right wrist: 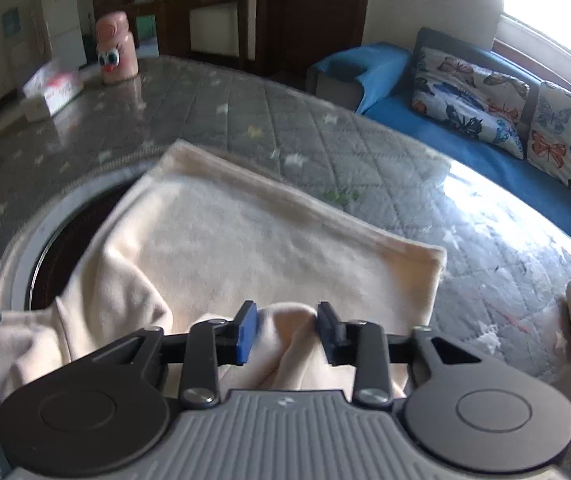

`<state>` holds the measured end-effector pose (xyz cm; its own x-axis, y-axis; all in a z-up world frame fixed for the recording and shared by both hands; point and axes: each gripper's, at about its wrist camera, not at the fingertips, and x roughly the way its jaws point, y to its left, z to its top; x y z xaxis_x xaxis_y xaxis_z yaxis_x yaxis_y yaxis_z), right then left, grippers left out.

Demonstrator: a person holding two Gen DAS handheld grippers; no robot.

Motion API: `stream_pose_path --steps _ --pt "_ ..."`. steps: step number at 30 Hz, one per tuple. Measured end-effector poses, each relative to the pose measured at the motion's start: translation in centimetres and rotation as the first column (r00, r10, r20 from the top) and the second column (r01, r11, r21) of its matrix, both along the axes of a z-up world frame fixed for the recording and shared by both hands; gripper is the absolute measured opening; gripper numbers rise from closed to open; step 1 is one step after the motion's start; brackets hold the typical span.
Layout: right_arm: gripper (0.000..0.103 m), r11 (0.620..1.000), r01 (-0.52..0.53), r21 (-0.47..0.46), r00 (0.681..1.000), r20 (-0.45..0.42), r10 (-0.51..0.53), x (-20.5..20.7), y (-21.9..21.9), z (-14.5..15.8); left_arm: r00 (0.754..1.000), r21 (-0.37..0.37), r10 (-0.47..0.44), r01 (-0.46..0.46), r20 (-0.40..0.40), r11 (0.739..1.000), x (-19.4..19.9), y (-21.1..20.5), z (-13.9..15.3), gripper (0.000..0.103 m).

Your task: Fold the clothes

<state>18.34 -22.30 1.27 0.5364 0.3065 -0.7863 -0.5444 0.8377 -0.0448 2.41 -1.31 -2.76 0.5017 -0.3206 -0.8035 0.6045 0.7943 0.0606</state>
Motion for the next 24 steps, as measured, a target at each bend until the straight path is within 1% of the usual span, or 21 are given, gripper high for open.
stream_pose_path --steps 1,2,4,6,9,12,14,15,16,17,18,19,20,22,24 --pt "0.009 1.000 -0.001 -0.009 1.000 0.000 0.001 -0.3 0.0 -0.1 1.000 0.012 -0.004 0.004 0.012 1.000 -0.4 -0.3 -0.3 0.062" --pt "0.008 1.000 -0.002 -0.017 1.000 0.001 0.002 -0.6 0.1 -0.2 1.000 0.024 -0.007 0.007 0.023 1.000 -0.8 -0.5 -0.5 0.063" --pt "0.003 1.000 -0.005 -0.023 1.000 0.009 0.005 -1.4 -0.1 0.1 1.000 0.017 -0.001 0.001 0.021 1.000 -1.0 -0.3 -0.2 0.063" --pt "0.001 1.000 -0.003 -0.020 1.000 0.027 0.004 -2.6 -0.4 0.9 1.000 0.010 0.006 -0.006 0.019 1.000 -1.1 -0.1 0.0 0.063" --pt "0.000 1.000 -0.007 -0.008 0.998 0.067 0.007 -5.0 -1.1 2.5 0.999 0.017 -0.010 0.010 0.037 1.000 -2.2 0.0 0.3 0.063" --pt "0.000 1.000 -0.020 -0.016 0.995 0.099 0.022 -8.0 -1.4 3.6 0.999 0.024 -0.016 0.016 0.029 1.000 -3.0 0.1 -0.2 0.062" --pt "0.000 0.999 -0.032 -0.034 0.993 0.109 0.036 -9.7 -1.4 3.9 1.000 0.038 -0.017 0.016 0.022 0.999 -3.4 0.0 -0.8 0.054" --pt "0.000 0.998 -0.042 -0.048 0.992 0.113 0.047 -10.7 -1.4 4.1 0.999 0.045 -0.018 0.017 0.033 0.999 -3.6 0.0 -0.8 0.052" --pt "0.000 0.998 -0.044 -0.054 0.993 0.111 0.050 -11.1 -1.3 4.1 0.999 0.051 -0.020 0.018 0.044 0.999 -3.8 0.0 -0.8 0.044" --pt "0.001 0.997 -0.046 -0.061 0.993 0.109 0.053 -11.5 -1.2 4.2 0.998 0.058 -0.021 0.018 0.056 0.998 -4.0 0.0 -0.8 0.031" --pt "0.002 0.997 -0.048 -0.067 0.993 0.106 0.055 -11.9 -1.1 4.3 0.997 0.064 -0.023 0.019 0.067 0.998 -4.2 0.0 -0.8 0.024" --pt "0.005 0.996 -0.049 -0.069 0.992 0.109 0.057 -12.1 -0.8 4.2 0.997 0.071 -0.025 0.019 0.079 0.997 -4.4 0.0 -0.8 0.018" --pt "0.007 0.996 -0.050 -0.071 0.992 0.112 0.058 -12.3 -0.5 4.2 0.996 0.078 -0.026 0.019 0.090 0.997 -4.6 0.0 -0.8 0.014" --pt "0.012 0.996 -0.053 -0.069 0.991 0.118 0.060 -12.4 0.0 4.0 0.994 0.083 -0.002 -0.006 0.105 0.997 -4.8 0.9 -0.3 0.011" --pt "0.015 0.998 -0.039 -0.054 0.992 0.116 0.046 -11.8 0.2 3.6 0.989 0.094 0.037 -0.050 0.141 0.994 -4.8 2.3 0.5 0.011"
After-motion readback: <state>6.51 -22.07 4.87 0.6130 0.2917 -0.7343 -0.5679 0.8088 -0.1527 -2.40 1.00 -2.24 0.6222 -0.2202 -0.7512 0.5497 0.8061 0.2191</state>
